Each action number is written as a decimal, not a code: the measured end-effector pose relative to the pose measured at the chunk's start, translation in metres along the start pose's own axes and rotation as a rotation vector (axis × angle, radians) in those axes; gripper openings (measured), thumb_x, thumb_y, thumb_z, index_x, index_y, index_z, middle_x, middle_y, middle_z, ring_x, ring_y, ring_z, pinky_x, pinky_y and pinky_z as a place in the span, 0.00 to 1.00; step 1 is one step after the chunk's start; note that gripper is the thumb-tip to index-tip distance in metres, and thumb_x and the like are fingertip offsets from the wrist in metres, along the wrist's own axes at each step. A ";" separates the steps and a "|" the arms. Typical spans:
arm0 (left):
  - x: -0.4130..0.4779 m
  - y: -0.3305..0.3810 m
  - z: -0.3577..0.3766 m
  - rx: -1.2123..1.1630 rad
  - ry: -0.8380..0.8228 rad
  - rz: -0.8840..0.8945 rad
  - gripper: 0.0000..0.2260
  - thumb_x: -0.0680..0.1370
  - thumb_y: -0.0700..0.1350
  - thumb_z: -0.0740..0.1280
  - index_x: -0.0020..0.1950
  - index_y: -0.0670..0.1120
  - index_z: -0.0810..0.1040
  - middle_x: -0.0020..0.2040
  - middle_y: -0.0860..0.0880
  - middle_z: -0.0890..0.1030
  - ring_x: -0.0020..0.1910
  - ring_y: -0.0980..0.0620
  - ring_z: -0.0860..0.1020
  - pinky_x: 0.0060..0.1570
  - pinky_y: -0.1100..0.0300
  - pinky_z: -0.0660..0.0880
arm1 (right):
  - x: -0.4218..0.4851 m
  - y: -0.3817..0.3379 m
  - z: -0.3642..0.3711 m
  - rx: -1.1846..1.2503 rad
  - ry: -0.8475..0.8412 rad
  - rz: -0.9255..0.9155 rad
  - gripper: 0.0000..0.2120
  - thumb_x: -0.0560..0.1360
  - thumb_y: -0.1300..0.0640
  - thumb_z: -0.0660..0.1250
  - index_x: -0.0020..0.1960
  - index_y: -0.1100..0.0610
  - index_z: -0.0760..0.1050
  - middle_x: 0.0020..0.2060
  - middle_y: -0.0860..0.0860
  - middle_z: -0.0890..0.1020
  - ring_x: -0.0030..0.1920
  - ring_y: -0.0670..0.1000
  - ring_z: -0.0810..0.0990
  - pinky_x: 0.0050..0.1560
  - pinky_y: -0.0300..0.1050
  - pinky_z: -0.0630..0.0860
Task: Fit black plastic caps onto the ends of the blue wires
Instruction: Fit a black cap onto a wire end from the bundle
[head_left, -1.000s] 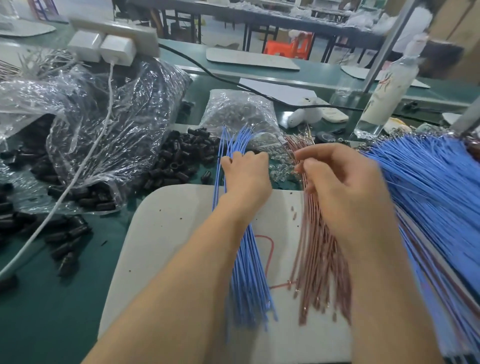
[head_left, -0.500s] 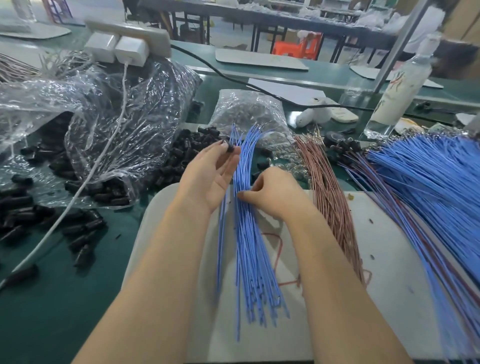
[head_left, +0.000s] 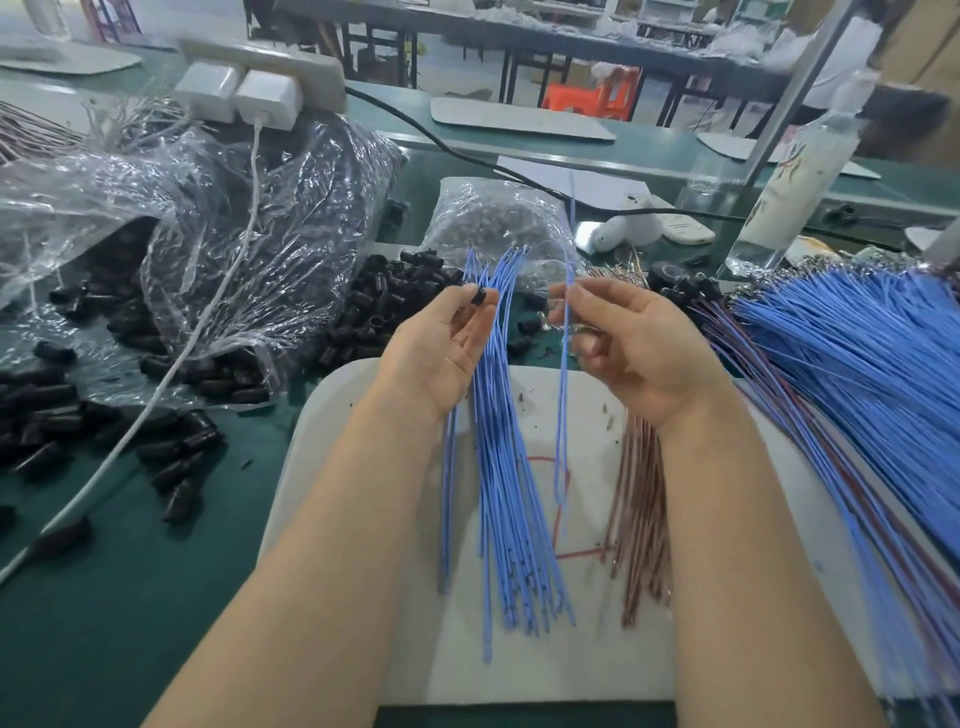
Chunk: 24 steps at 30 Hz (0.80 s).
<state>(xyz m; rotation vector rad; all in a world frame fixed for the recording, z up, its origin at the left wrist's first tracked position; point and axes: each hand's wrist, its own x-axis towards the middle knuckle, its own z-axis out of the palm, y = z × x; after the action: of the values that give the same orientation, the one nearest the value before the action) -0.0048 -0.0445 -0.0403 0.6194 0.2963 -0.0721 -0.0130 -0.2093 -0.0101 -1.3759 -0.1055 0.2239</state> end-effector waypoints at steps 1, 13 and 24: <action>-0.001 0.000 0.000 0.007 -0.011 0.004 0.06 0.77 0.34 0.65 0.40 0.36 0.76 0.31 0.44 0.81 0.31 0.54 0.82 0.34 0.67 0.79 | -0.001 0.000 -0.001 -0.061 0.002 0.014 0.03 0.75 0.61 0.67 0.46 0.60 0.78 0.32 0.49 0.82 0.25 0.43 0.73 0.24 0.31 0.70; 0.001 -0.004 0.001 0.194 -0.028 0.094 0.03 0.78 0.35 0.65 0.44 0.38 0.77 0.36 0.46 0.81 0.32 0.57 0.81 0.34 0.68 0.78 | 0.009 0.031 0.019 -0.020 0.124 -0.140 0.05 0.78 0.62 0.63 0.43 0.58 0.74 0.30 0.49 0.80 0.22 0.43 0.68 0.22 0.34 0.64; -0.010 -0.006 0.005 0.367 -0.294 -0.229 0.07 0.81 0.42 0.61 0.45 0.41 0.73 0.45 0.43 0.84 0.37 0.52 0.83 0.35 0.61 0.80 | 0.002 0.017 0.012 0.240 0.474 -0.453 0.06 0.82 0.61 0.56 0.46 0.54 0.67 0.35 0.53 0.82 0.29 0.49 0.79 0.33 0.38 0.76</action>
<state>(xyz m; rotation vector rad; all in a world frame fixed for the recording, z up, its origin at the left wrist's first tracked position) -0.0138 -0.0528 -0.0371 0.9247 0.0654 -0.4410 -0.0154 -0.1946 -0.0247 -1.1006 0.0081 -0.4557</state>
